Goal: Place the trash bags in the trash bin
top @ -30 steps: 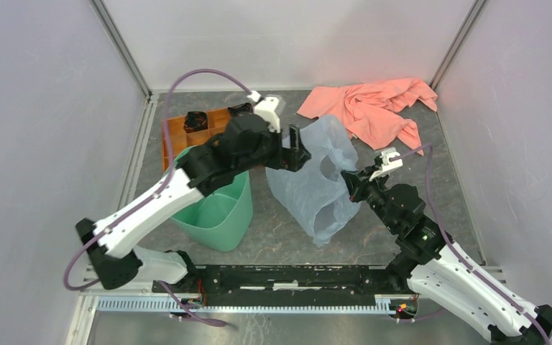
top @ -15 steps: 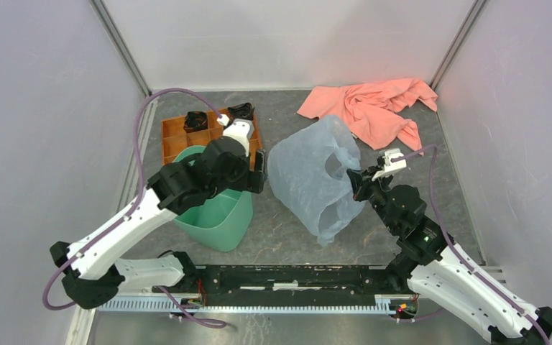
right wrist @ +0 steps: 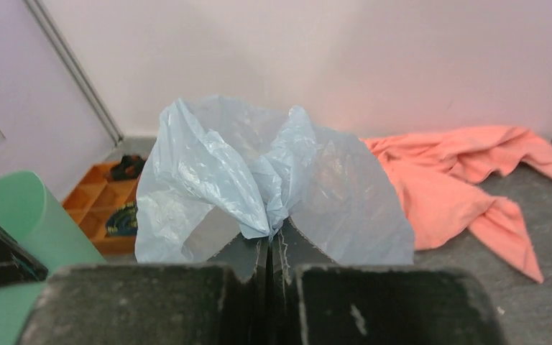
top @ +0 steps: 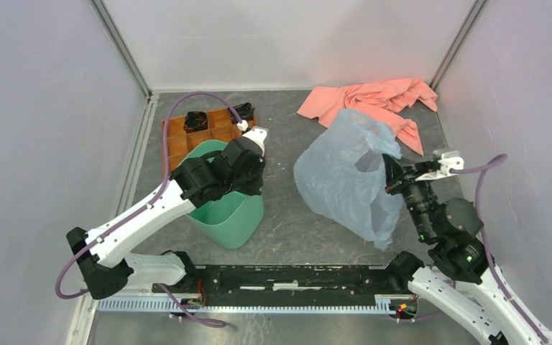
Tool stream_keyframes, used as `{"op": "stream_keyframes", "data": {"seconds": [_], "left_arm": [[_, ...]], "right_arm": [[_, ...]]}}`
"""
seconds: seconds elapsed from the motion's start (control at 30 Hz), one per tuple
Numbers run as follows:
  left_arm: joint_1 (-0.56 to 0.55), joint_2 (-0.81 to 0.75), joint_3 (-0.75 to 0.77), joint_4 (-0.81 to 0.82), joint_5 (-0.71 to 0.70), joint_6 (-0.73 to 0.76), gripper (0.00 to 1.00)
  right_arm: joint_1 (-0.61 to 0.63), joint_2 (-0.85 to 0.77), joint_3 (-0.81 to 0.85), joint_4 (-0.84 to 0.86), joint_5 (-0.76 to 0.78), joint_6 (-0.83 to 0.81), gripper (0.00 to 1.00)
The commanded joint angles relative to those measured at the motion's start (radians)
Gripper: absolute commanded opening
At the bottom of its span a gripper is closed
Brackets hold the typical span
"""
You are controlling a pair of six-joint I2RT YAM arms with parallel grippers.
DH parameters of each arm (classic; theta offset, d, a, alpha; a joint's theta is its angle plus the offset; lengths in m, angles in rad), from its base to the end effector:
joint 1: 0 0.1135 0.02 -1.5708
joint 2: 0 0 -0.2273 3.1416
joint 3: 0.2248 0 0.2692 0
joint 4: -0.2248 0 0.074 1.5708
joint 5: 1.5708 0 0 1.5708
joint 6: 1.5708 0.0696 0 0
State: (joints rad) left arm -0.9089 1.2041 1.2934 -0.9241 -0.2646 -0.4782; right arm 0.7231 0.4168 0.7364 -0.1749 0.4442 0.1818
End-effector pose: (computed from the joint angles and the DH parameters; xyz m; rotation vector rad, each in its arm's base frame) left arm 0.1922 -0.2170 0.3042 0.3913 2.3634 -0.3449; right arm 0.1531 0.0953 0.3647 -0.0221 1.4539 0.4254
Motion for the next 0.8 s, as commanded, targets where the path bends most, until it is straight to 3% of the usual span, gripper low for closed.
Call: {"op": "stream_keyframes", "data": {"seconds": [0.0,0.23,0.43,0.57,0.77], "left_arm": [[-0.005,0.053,0.085,0.168,0.16,-0.018,0.04],[-0.035,0.236,0.165,0.347,0.254,-0.044,0.02],[-0.093,0.412,0.309,0.368,0.273,-0.057,0.07],[-0.114,0.438,0.376,0.368,0.314,-0.052,0.26],[-0.114,0.329,0.355,0.342,0.255,-0.005,0.58]], "right_arm": [[0.003,-0.009,0.081,0.031,0.038,-0.082,0.0],[0.003,0.006,0.177,0.038,0.018,-0.107,0.0],[0.003,0.023,0.268,0.031,-0.017,-0.116,0.0],[0.003,0.03,0.317,0.037,-0.031,-0.113,0.0],[0.004,0.076,0.386,0.057,-0.125,-0.114,0.0]]}}
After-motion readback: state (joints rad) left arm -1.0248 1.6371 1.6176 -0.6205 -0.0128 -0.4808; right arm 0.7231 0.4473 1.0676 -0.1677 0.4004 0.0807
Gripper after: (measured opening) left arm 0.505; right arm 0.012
